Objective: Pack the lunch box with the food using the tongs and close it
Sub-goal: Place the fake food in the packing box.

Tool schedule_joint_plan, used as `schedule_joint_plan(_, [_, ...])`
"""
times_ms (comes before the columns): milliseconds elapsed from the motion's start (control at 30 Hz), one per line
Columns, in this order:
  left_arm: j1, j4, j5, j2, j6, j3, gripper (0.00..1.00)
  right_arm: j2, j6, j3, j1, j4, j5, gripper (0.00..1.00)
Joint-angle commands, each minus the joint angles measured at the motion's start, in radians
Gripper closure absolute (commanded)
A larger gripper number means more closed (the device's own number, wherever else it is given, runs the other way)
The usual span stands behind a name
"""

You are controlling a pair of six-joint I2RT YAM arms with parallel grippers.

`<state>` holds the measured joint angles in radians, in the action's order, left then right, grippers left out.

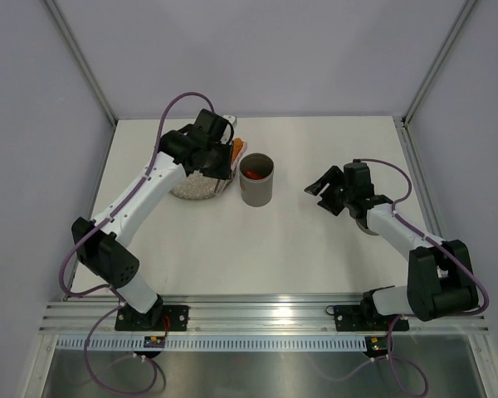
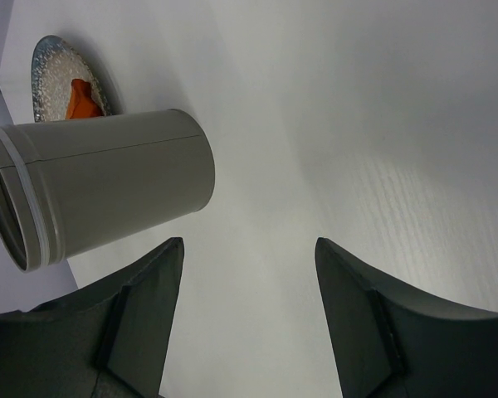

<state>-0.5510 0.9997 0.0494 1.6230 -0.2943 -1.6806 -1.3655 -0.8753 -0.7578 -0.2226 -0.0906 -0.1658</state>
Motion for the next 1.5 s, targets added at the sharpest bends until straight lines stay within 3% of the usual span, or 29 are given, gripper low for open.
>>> schedule_joint_plan(0, [-0.015,0.005,-0.074,0.024,0.017,-0.085,1.00,0.040,0.002,0.002,-0.004,-0.011,0.026,0.27])
schedule_joint_plan(200, [-0.055,-0.016,-0.152,0.080,-0.002,-0.105,1.00,0.042,-0.002,0.006,-0.003,-0.003,0.023,0.27])
schedule_joint_plan(400, [-0.075,-0.013,-0.117,0.140,-0.039,-0.122,0.95,0.057,0.002,0.012,-0.004,-0.014,0.031,0.27])
schedule_joint_plan(567, [-0.076,-0.018,-0.120,0.141,-0.042,-0.125,0.75,0.056,0.006,0.009,-0.003,-0.017,0.037,0.27])
schedule_joint_plan(833, [-0.076,-0.007,-0.129,0.133,-0.040,-0.136,0.62,0.046,0.001,0.015,-0.004,-0.008,0.031,0.27])
schedule_joint_plan(1300, [-0.081,-0.021,-0.152,0.087,-0.049,-0.143,0.65,0.055,-0.001,0.018,-0.004,-0.012,0.031,0.27])
schedule_joint_plan(1467, [-0.084,-0.073,-0.137,0.009,-0.063,-0.136,0.73,0.059,0.001,0.017,-0.003,-0.014,0.031,0.27])
